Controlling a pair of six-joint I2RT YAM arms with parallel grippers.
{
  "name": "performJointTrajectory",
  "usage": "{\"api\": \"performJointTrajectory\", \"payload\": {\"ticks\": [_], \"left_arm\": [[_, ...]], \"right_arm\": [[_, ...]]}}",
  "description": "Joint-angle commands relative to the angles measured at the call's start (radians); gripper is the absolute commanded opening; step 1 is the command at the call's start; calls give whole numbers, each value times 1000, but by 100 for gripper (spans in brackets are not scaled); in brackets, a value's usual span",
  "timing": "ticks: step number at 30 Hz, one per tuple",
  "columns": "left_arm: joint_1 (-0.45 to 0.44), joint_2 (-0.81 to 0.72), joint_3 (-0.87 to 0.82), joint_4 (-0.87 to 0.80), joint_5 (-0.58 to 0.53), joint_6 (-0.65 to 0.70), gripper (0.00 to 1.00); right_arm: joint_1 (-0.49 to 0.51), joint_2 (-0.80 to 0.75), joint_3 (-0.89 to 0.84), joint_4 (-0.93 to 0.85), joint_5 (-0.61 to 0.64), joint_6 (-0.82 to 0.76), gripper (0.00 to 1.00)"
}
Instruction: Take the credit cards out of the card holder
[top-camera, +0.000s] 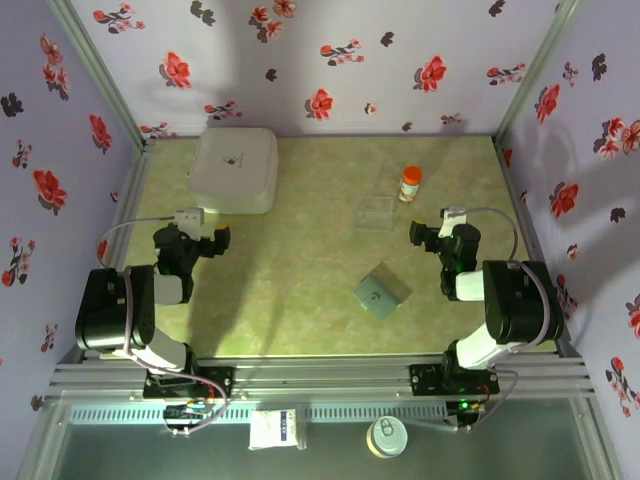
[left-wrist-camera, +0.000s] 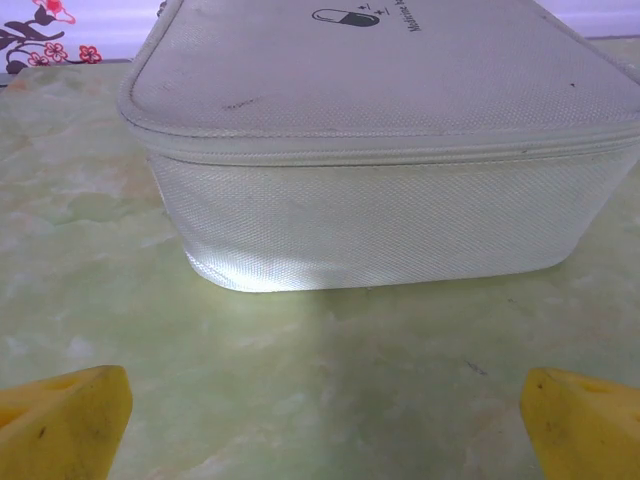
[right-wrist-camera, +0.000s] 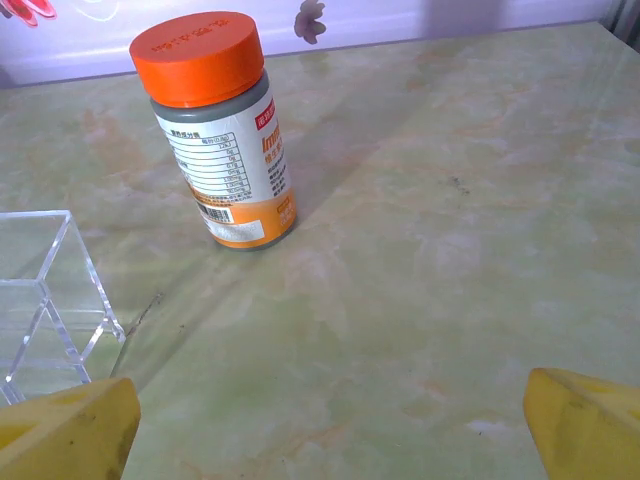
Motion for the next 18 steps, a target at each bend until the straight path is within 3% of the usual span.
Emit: {"api": "performJointTrajectory", "payload": {"ticks": [1,18], "left_arm": [[12,4,20,4,18,12,100],[14,3,19,7,15,8,100]], "right_arm": [[-8,8,14,21,-11,-1,99],[-11,8,16,17,-13,4,99]]}}
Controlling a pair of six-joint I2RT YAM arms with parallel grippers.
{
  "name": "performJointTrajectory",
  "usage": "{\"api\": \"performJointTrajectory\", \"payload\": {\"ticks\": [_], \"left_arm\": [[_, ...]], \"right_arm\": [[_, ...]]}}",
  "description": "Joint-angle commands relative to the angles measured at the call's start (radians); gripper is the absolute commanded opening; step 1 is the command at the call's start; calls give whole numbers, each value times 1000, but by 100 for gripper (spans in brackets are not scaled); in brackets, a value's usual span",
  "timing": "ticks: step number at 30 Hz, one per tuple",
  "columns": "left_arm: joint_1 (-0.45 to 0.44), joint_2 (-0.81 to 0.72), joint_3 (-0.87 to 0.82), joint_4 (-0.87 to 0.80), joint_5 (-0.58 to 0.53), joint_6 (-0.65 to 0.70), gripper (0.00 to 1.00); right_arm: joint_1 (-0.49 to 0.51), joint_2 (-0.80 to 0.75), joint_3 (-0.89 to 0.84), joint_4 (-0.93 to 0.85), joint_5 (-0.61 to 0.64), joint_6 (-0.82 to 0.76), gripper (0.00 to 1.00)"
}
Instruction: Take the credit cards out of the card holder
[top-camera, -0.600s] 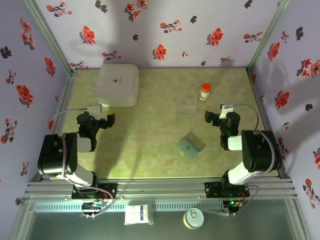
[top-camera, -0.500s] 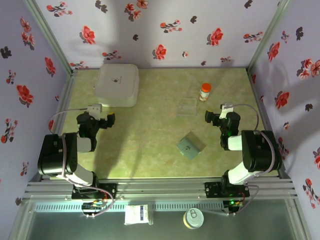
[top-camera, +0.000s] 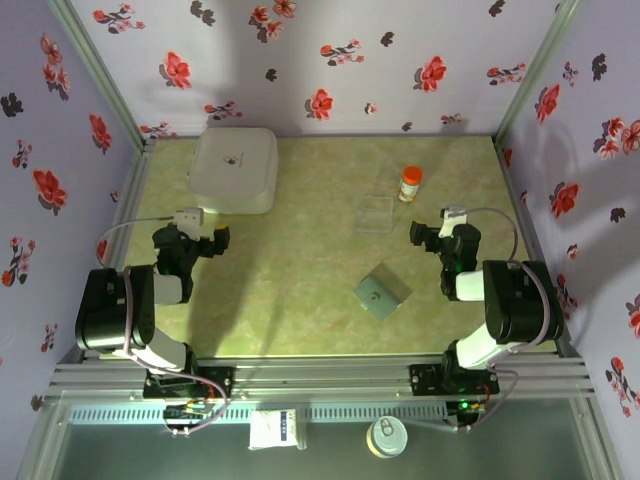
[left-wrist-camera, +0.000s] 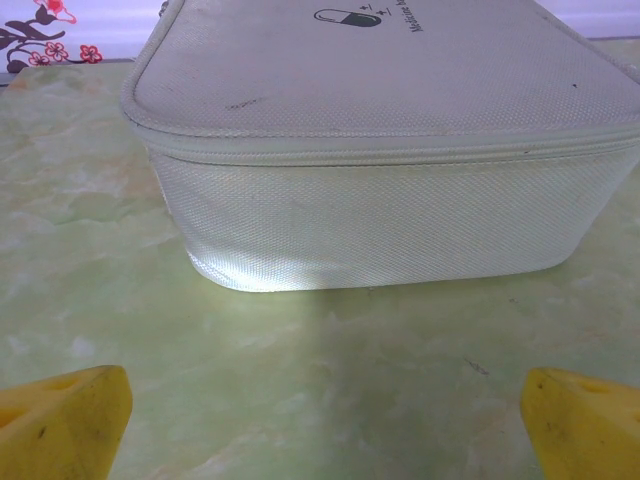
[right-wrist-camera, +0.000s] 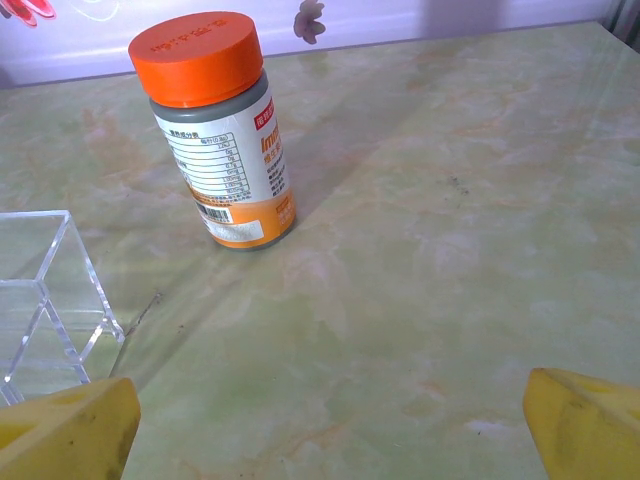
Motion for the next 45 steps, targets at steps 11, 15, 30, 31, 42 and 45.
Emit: {"api": "performJointTrajectory", "payload": {"ticks": [11,15,30,31,42,45], "left_arm": [[10,6,20,7,9,6,100],[11,4,20,5,8,6,100],[1,-165,36,-157,-158,-49,100],[-3,-185,48,-195,-176,-51,100],[-39,-287,231,-576,-196,-195,100],[-46,-285,305,-709,-153,-250,100]], "right_arm": [[-9,8,17,17,-14,3,99],[-9,8,16,18,-14,2,99],[-6,-143,82,-237,-7,-5,99],[-5,-159,93,-271,-4,-7,99],[52,-254,260,-689,48,43,96],[84,-246,327,-810,50,86,92]]}}
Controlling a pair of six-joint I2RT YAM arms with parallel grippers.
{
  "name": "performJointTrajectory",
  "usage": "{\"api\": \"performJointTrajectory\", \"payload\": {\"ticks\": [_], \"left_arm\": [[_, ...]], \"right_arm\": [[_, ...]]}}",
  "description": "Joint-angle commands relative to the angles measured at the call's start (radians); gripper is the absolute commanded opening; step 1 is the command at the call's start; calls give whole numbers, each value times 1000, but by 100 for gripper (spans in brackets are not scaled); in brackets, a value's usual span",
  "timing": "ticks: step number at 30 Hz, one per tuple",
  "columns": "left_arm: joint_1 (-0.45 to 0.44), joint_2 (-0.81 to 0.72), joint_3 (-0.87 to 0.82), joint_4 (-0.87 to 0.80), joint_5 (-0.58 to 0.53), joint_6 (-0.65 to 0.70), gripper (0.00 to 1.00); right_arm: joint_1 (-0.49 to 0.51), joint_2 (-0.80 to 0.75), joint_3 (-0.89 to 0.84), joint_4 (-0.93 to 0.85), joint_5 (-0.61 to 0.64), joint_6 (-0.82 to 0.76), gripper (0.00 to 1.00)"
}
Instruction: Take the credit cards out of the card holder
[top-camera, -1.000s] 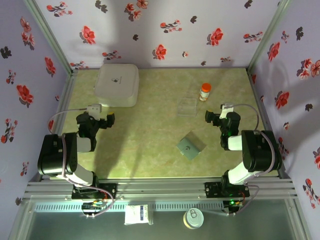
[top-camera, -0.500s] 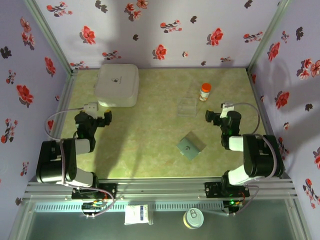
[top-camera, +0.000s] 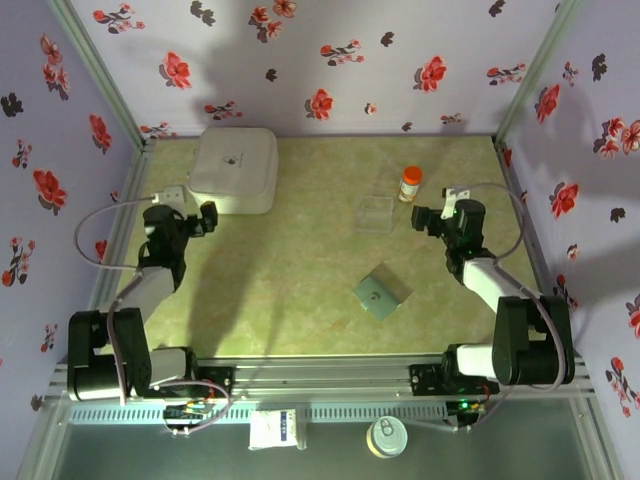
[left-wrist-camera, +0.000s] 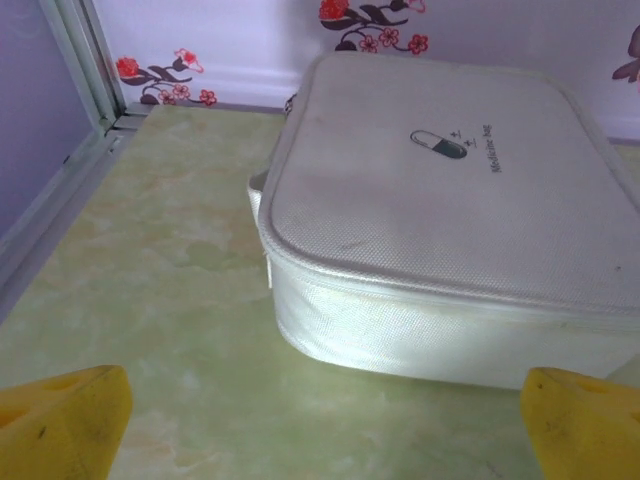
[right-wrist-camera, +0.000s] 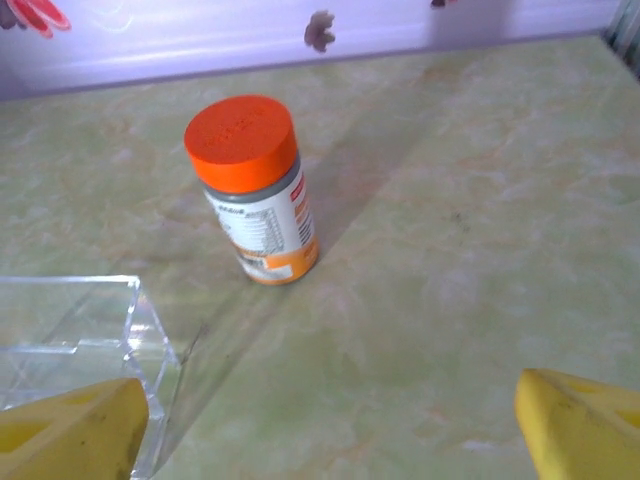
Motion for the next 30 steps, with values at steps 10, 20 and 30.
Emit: {"api": "performJointTrajectory", "payload": {"ticks": [10,20,30], "left_arm": [[-14,-43,284,-572,149,-162,100],[-14,-60,480,-896,201,-107,100],[-9,-63,505,-997,210,-2,100]], "right_arm": [[87,129,255,-377,-28,236,75],[165,279,422,-502,7,290,60],[174,396,531,-573,-37,308,39]]}}
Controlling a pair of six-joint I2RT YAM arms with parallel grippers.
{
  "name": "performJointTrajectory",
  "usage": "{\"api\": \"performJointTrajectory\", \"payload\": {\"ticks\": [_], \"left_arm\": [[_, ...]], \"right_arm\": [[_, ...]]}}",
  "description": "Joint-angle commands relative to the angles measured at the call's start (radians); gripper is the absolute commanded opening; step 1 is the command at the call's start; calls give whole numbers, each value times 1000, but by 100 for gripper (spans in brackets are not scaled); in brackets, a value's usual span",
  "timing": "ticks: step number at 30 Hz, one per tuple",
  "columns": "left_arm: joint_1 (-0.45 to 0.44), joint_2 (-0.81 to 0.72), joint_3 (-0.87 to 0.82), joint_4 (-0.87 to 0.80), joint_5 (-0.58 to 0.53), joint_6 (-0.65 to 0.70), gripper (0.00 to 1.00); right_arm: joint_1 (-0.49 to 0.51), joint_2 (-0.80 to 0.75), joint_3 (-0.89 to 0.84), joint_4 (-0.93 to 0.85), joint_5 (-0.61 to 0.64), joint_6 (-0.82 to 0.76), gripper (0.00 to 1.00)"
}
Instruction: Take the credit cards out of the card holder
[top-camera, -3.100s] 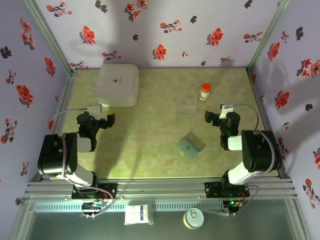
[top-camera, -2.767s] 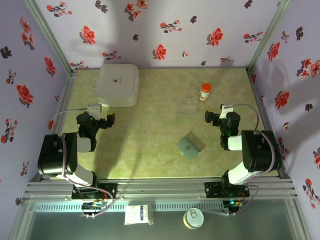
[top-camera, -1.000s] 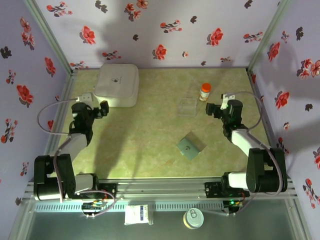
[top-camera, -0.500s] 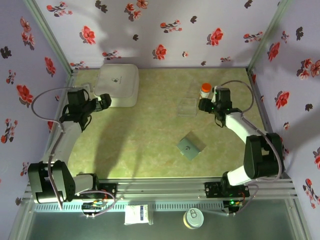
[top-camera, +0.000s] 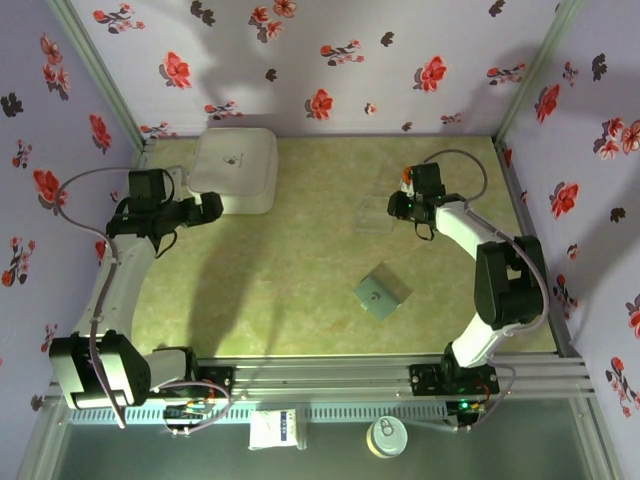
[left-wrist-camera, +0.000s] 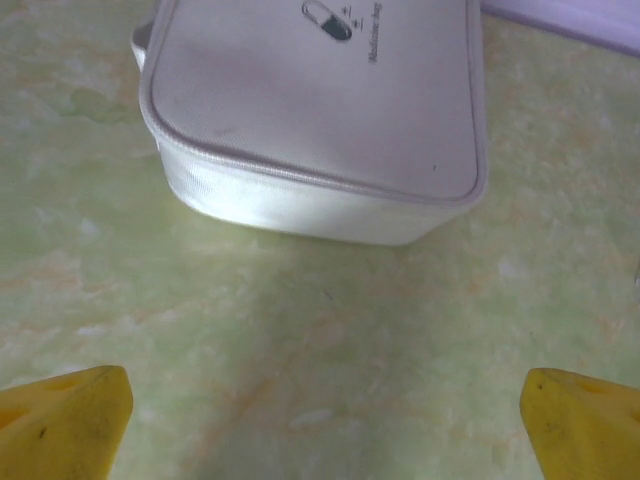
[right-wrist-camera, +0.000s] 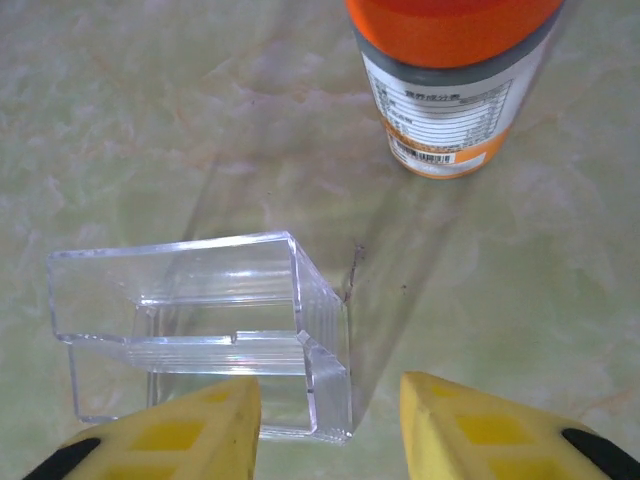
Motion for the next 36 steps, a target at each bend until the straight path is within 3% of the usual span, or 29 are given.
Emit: {"api": "performJointTrajectory", "payload": {"ticks": [1,13,36], "left_arm": [[1,-23,19,-69,17,77,100],[39,-43,-48,-16,-3,81,100],[57,-38,-52,-13,15,71,100]], "right_arm": [[8,35,44,-49,-12,14,38],[12,140,102,-64,-68,4,29],[78,188,188,-129,2,-10,12]]}}
